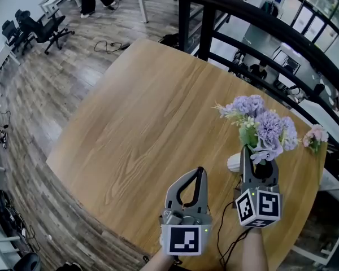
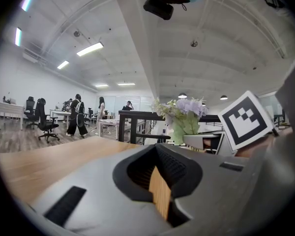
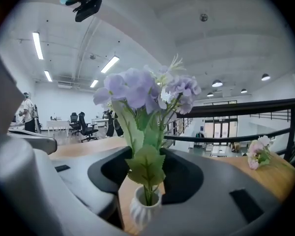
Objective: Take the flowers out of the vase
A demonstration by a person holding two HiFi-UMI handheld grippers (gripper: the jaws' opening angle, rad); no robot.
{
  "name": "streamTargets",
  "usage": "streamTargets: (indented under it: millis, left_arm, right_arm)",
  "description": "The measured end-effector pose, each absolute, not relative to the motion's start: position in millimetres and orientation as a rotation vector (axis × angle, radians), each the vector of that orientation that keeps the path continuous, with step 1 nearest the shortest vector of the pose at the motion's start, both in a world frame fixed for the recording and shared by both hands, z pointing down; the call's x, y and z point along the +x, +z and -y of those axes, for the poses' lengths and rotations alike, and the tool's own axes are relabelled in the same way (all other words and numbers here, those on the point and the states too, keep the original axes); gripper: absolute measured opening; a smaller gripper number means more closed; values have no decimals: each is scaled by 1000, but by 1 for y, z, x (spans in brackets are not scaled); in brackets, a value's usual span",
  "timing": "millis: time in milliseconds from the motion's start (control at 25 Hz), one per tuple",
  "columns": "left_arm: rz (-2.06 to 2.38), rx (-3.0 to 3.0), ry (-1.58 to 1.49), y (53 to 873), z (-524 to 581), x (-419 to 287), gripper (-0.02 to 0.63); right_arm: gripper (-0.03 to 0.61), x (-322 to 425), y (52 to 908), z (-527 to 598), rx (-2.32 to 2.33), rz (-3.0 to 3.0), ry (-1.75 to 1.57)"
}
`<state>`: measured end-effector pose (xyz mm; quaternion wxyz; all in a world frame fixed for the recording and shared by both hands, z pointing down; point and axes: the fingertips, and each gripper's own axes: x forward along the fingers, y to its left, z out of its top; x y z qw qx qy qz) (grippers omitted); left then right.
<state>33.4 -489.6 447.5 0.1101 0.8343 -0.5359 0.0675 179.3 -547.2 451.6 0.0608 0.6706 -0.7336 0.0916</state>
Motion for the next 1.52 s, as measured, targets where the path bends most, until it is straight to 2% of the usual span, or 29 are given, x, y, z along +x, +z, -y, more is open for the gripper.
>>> streamTargets:
  millis: [320,480,1520]
  left_arm:
    - [1570,2454,207,444,492,29,37]
    - [1576,2455,206,443,492,26,36]
    - [1613,2498,118,399,459,24,36]
  right_arm:
    - [132,177,445,551,2053,2192,223]
    - [115,177,441,550,2083,2189,215]
    - [106,180,338,513,2258,2331,7]
